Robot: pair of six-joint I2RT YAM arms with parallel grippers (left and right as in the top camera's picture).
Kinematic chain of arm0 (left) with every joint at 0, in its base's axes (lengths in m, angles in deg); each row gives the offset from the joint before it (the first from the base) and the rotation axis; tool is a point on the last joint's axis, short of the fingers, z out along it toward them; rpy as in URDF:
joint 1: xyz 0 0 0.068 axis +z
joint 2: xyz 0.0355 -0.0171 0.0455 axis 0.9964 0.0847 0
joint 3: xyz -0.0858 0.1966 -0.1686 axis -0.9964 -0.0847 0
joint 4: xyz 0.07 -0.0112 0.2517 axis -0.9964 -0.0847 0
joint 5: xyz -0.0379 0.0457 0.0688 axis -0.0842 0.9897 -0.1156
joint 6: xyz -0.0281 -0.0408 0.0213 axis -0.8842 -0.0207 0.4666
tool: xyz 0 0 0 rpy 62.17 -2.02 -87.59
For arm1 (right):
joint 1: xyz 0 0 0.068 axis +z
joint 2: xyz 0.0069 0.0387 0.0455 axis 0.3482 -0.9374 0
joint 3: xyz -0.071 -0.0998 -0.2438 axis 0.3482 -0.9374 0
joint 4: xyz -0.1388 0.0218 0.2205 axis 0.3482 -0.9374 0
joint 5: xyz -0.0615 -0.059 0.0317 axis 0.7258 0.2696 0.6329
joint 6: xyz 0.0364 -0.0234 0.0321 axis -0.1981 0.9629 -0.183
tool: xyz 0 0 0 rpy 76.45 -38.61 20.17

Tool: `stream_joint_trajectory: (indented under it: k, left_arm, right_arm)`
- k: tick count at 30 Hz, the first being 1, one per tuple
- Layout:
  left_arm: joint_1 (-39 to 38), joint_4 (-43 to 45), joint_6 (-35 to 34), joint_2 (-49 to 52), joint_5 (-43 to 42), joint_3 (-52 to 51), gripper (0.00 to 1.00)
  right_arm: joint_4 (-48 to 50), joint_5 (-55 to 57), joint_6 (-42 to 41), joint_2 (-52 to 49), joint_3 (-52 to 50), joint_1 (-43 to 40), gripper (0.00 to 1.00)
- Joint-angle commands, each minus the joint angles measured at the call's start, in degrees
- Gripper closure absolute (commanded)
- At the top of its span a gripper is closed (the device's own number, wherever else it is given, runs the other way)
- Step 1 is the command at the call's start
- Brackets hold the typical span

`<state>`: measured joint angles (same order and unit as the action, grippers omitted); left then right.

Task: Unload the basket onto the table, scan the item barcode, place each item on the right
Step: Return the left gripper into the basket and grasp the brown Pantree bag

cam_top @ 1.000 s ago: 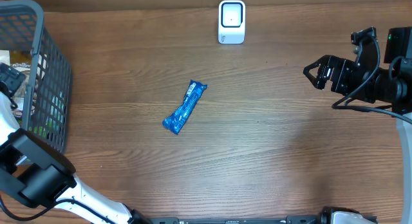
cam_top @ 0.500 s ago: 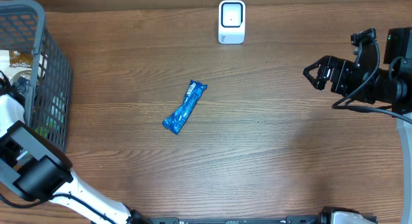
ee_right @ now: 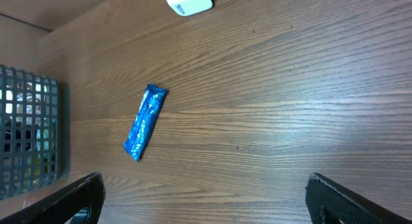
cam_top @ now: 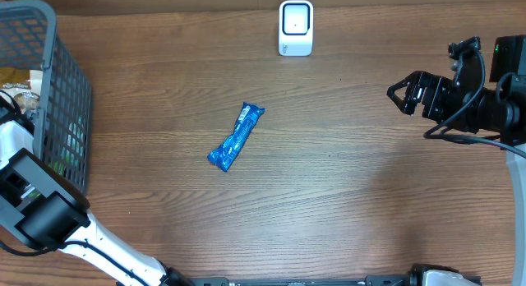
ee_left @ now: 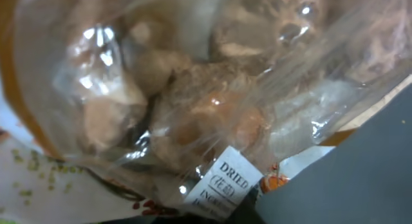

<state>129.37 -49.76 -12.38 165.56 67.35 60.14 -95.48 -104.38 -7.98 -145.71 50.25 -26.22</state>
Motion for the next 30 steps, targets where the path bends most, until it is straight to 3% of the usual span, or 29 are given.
stream_joint_trajectory:
  k: [1, 9, 15, 25, 26, 30]
  left_arm:
    - [-0.8, -3.1, -0.2, -1.3, -4.5, 1.9, 0.96]
    - [-0.8, -16.2, -0.2, -13.4, -13.0, 11.0, 0.96]
    - [-1.2, -27.2, -0.2, -24.8, -14.4, 11.3, 0.96]
    - [-2.2, -28.0, 1.0, -37.1, -14.9, 11.3, 0.96]
    - [-2.5, -27.3, 2.3, -37.6, -12.6, 11.3, 0.92]
    - [-2.4, -26.7, 5.4, -35.1, -9.6, 11.3, 0.4]
  right_arm:
    - [0.3, 0.1, -0.2, 0.0, 1.2, 0.4, 0.0]
    - [0.2, 0.1, -0.2, 0.0, 1.2, 0.4, 0.0]
    - [0.3, 0.1, -0.1, 0.0, 1.2, 0.4, 0.0]
    - [0.7, 0.1, -0.1, 0.0, 1.2, 0.4, 0.0]
    - [0.7, 0.2, 0.0, 0.0, 1.2, 0.4, 0.0]
    - [0.7, 0.2, 0.1, 0.0, 1.2, 0.4, 0.0]
